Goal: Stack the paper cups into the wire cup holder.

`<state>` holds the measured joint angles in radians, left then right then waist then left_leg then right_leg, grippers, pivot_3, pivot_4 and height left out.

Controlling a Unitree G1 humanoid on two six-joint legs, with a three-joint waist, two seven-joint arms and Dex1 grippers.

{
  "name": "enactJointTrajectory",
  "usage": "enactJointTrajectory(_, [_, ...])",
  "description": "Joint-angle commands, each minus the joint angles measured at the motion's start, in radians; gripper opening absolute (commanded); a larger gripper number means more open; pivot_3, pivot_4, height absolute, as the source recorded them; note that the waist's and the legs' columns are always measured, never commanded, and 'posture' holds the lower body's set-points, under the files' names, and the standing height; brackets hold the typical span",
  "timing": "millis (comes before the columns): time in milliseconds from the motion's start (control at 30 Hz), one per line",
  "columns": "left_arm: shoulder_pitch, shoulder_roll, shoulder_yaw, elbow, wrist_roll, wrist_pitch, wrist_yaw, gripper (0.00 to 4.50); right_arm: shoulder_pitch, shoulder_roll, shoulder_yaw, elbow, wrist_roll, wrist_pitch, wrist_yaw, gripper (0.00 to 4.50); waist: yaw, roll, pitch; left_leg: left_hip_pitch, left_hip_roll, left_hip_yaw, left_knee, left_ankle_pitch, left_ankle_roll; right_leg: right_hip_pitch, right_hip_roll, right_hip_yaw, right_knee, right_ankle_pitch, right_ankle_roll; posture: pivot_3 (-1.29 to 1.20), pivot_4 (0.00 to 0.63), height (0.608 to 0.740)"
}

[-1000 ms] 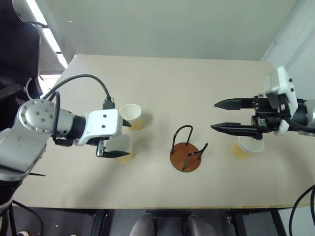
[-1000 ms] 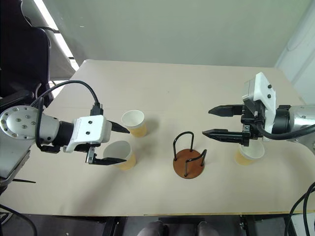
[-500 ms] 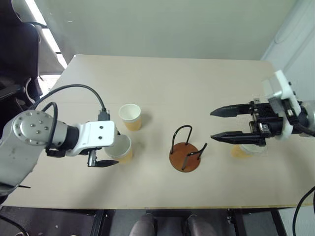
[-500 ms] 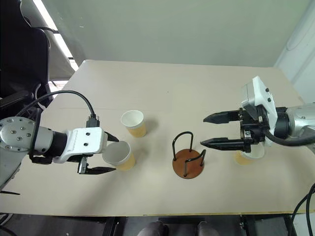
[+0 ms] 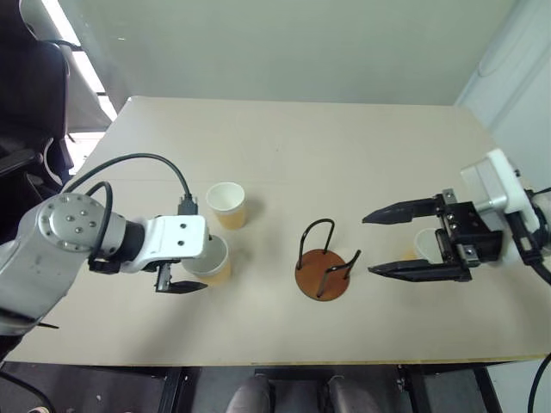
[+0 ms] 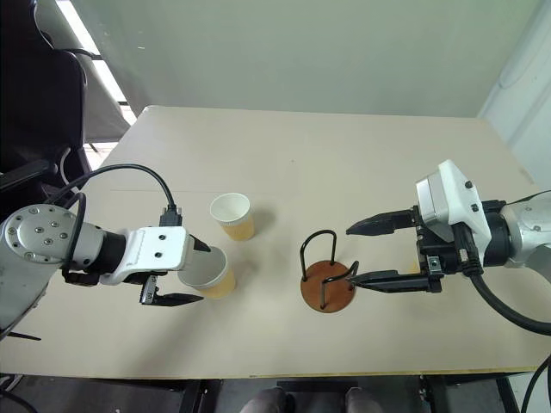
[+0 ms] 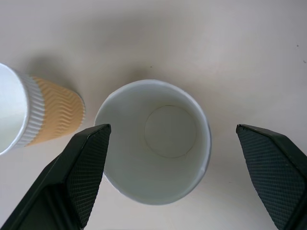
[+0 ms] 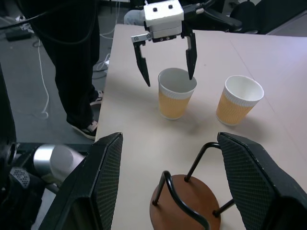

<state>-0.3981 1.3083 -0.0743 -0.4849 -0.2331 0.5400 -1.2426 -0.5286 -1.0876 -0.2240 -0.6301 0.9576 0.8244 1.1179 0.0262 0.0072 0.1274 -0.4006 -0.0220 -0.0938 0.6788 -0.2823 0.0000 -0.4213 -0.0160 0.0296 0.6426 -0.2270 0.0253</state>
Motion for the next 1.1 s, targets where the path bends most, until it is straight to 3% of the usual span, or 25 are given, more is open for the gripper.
enactJointTrajectory(33, [-0.016, 0.001, 0.006, -0.002, 0.012, -0.021, -0.014, 4.5, -0.048, -0.019, -0.005, 0.023, -0.007, -0.027, 0.007, 3.18, -0.001, 0.0, 0.0, 0.0, 0.0, 0.0, 0.0, 0.0, 0.0, 0.0, 0.0, 0.0, 0.0, 0.0, 0.0, 0.0, 0.15, 0.74])
enactJointTrajectory(400, [0.042, -0.005, -0.016, 0.024, 0.044, -0.061, -0.023, 4.5, -0.086, -0.004, 0.049, 0.056, -0.023, -0.025, -0.012, 3.18, -0.001, 0.0, 0.0, 0.0, 0.0, 0.0, 0.0, 0.0, 0.0, 0.0, 0.0, 0.0, 0.001, 0.0, 0.0, 0.0, 0.15, 0.74])
enactJointTrajectory(533, [0.056, -0.022, -0.048, 0.068, 0.09, -0.115, -0.02, 3.58, -0.077, 0.004, 0.049, 0.048, -0.023, -0.024, -0.027, 3.24, -0.001, 0.0, 0.0, 0.0, 0.0, 0.0, 0.001, 0.0, 0.0, 0.0, 0.0, 0.0, 0.001, 0.0, 0.0, 0.0, 0.15, 0.74])
enactJointTrajectory(833, [0.011, -0.093, -0.073, 0.129, 0.115, -0.151, -0.035, 0.16, -0.046, -0.005, 0.038, 0.048, -0.052, -0.044, -0.028, 3.24, 0.0, 0.0, 0.0, 0.0, 0.0, 0.0, 0.001, 0.0, 0.0, -0.001, 0.0, 0.0, 0.001, 0.0, 0.0, 0.0, 0.15, 0.74])
enactJointTrajectory(1100, [-0.144, -0.169, -0.056, 0.104, -0.008, -0.068, -0.095, 0.05, 0.037, -0.055, 0.018, 0.107, -0.136, -0.112, 0.056, 3.24, 0.004, 0.0, 0.0, -0.001, 0.0, 0.0, 0.002, 0.0, 0.0, -0.001, 0.0, 0.0, 0.002, 0.0, 0.0, 0.0, 0.15, 0.74])
